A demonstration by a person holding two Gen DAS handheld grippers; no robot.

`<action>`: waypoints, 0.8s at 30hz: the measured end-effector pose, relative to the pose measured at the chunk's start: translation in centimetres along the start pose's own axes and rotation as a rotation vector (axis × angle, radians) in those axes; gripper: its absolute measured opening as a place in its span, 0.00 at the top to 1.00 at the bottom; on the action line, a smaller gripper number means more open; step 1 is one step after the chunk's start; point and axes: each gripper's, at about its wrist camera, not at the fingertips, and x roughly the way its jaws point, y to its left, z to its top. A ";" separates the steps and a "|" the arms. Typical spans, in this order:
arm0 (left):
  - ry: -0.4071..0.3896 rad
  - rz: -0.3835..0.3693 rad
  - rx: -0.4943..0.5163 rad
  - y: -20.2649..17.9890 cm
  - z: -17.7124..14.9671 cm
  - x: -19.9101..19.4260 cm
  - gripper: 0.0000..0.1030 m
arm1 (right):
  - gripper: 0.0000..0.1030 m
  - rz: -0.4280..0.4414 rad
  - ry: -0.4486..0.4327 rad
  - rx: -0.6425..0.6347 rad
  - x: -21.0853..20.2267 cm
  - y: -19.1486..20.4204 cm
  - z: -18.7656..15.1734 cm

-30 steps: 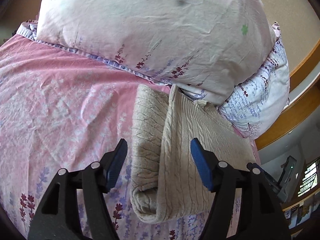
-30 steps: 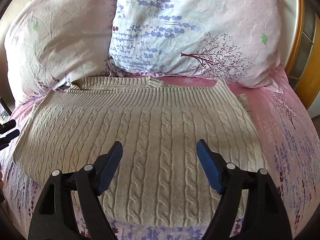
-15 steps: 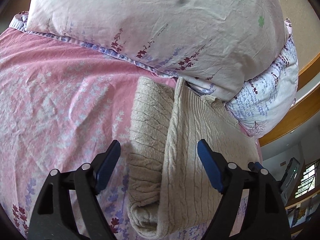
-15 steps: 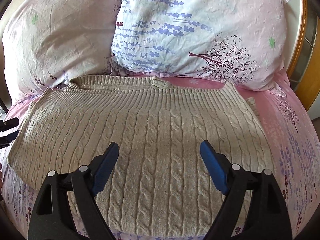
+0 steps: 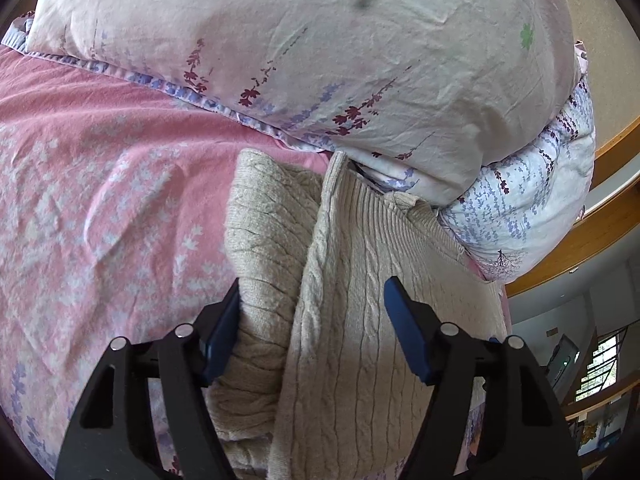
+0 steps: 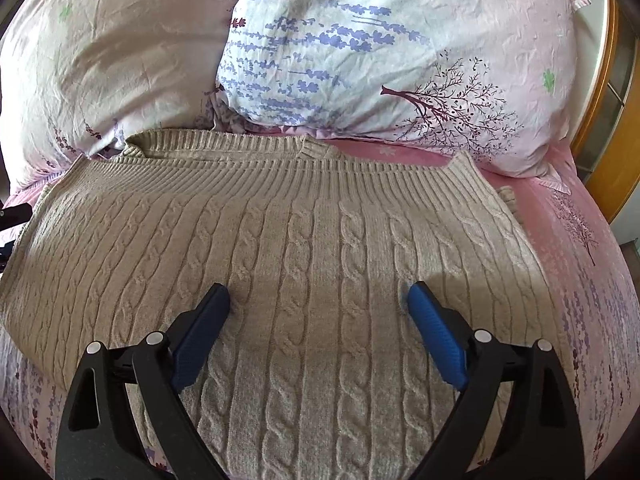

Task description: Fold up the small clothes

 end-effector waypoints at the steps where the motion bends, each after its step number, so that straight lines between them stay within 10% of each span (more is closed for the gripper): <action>1: 0.001 0.003 0.005 -0.1 -0.1 0.1 0.40 | 0.10 0.000 -0.001 0.000 0.0 0.1 0.0; 16: 0.036 0.019 -0.007 -1.6 -0.7 1.6 0.77 | 0.09 0.005 -0.002 0.005 0.1 0.2 0.0; 24: -0.016 -0.169 -0.026 -4.9 -0.4 -0.1 0.79 | 0.09 0.037 0.006 0.032 -0.3 -0.3 0.1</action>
